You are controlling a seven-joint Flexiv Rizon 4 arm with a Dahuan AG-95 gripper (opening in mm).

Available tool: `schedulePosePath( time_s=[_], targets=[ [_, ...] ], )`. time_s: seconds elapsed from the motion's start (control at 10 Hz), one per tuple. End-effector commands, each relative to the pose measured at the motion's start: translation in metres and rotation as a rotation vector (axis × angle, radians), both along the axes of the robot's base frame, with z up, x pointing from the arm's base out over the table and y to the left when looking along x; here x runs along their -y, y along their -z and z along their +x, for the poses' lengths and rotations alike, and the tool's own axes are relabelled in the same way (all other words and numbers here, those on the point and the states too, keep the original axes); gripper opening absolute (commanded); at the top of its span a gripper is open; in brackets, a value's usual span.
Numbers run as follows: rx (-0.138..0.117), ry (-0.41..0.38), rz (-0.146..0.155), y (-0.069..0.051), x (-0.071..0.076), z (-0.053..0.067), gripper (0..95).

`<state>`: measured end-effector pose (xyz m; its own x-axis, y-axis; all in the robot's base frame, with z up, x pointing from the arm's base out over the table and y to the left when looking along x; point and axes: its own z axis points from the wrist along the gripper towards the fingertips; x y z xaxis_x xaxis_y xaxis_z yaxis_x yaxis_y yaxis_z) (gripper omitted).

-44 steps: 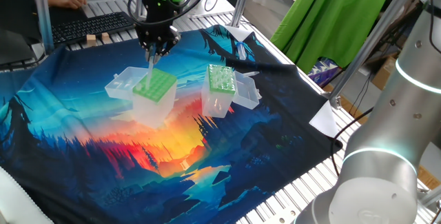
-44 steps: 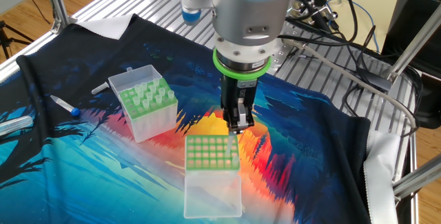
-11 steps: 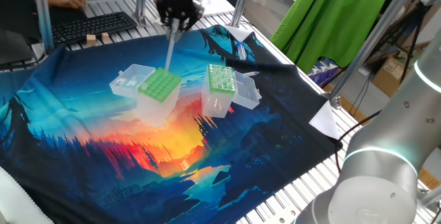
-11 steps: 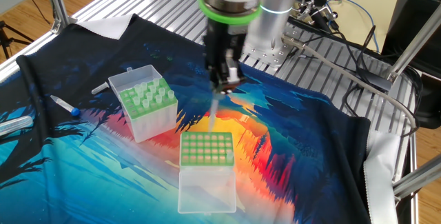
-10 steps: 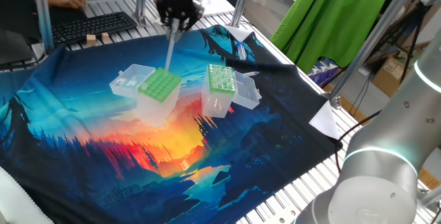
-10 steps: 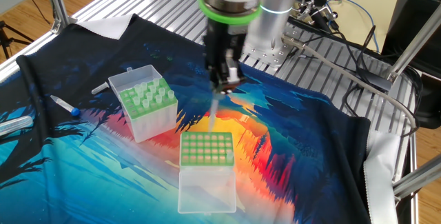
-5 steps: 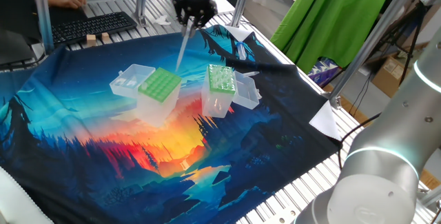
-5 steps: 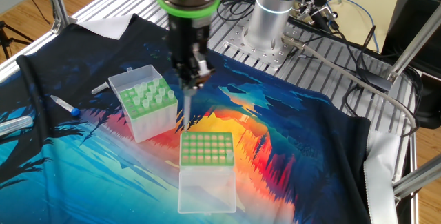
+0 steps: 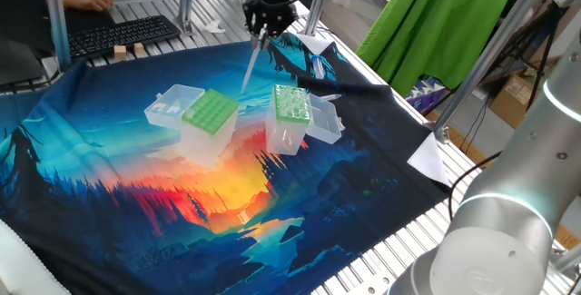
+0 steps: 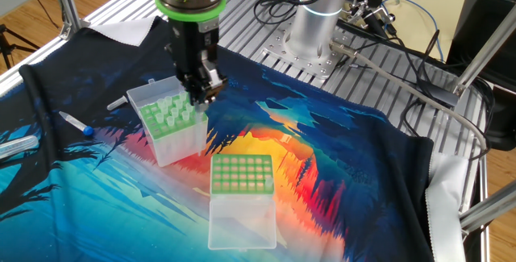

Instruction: Transfer all large pipette tips from one holder to another

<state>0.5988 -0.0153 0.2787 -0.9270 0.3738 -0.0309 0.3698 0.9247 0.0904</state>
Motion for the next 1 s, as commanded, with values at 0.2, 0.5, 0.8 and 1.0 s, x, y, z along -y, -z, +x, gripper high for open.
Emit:
schedulePosePath(
  time_s=[0.2, 0.5, 0.8, 1.0],
  targets=[
    [-0.004, -0.005, -0.002, -0.002, 0.004, 0.007, 0.0],
    [0.001, 0.001, -0.002, -0.004, 0.008, 0.013, 0.0],
    [-0.008, 0.009, -0.003, -0.004, 0.008, 0.013, 0.0],
    [-0.036, 0.012, -0.059, -0.004, 0.008, 0.013, 0.0]
  ],
)
